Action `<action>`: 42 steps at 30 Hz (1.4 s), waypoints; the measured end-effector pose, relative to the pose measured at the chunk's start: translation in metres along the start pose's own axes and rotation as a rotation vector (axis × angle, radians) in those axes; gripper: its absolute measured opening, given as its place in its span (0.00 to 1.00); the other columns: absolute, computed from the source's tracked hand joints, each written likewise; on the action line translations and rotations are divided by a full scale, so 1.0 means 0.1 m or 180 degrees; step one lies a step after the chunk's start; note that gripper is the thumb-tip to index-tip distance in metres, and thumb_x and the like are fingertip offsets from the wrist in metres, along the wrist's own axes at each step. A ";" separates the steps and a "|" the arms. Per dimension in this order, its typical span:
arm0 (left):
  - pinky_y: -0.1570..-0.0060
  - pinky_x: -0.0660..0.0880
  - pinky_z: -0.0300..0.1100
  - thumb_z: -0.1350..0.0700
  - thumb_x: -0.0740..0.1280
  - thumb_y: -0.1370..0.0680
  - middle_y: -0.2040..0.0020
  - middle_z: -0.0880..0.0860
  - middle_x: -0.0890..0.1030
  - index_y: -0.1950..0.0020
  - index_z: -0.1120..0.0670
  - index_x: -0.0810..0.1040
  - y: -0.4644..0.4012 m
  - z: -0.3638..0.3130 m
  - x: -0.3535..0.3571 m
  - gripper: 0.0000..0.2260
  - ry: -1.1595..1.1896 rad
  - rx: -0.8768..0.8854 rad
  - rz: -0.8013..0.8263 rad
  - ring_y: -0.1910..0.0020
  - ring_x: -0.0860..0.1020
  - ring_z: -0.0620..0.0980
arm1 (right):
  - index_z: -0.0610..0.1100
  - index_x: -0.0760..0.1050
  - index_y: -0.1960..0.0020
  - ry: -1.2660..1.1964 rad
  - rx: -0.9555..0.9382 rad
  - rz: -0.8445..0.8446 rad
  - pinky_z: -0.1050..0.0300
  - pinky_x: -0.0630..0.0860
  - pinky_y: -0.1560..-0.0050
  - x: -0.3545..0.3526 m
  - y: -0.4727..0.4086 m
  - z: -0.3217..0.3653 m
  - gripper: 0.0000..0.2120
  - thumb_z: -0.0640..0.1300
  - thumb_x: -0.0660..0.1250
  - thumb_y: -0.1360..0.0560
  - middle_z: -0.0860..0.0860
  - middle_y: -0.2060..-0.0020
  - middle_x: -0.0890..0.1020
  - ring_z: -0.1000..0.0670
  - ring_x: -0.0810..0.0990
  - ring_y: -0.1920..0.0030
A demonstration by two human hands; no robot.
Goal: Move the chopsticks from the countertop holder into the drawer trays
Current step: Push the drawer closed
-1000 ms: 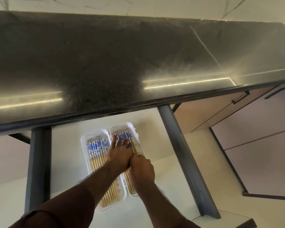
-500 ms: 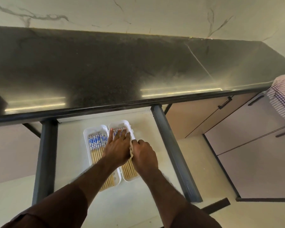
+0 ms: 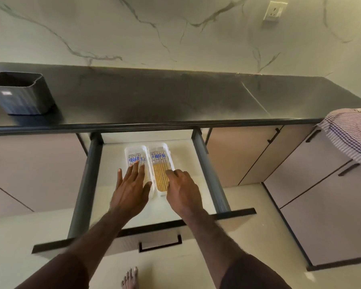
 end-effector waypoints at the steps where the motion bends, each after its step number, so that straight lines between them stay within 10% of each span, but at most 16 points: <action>1: 0.27 0.38 0.53 0.47 0.53 0.17 0.21 0.55 0.51 0.21 0.54 0.49 0.10 0.00 -0.05 0.28 0.0036 -0.0012 -0.0042 0.22 0.48 0.54 | 0.42 0.70 0.34 -0.0022 -0.0025 -0.0034 0.51 0.81 0.56 -0.05 0.09 0.03 0.18 0.39 0.64 0.23 0.44 0.45 0.80 0.45 0.78 0.50; 22: 0.28 0.32 0.45 0.35 0.38 0.23 0.22 0.53 0.41 0.22 0.54 0.43 1.56 0.27 0.08 0.35 0.0105 -0.0421 0.0088 0.23 0.39 0.51 | 0.44 0.76 0.40 -0.0385 -0.0014 0.0060 0.62 0.78 0.53 0.18 1.20 0.52 0.13 0.46 0.67 0.23 0.48 0.50 0.83 0.51 0.80 0.51; 42: 0.25 0.47 0.57 0.46 0.50 0.19 0.22 0.62 0.54 0.22 0.61 0.51 1.90 0.70 0.54 0.29 -0.0054 -0.0288 -0.0304 0.22 0.48 0.56 | 0.40 0.79 0.42 0.0030 0.0511 0.1097 0.56 0.80 0.51 1.54 1.57 -0.02 0.17 0.39 0.75 0.30 0.44 0.48 0.84 0.47 0.82 0.44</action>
Point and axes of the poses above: each hand's wrist, its own y-axis away from the middle knuckle, its own x-axis out of the palm, z = x × y, the point moved 10 cm from there along -y, towards the middle knuckle
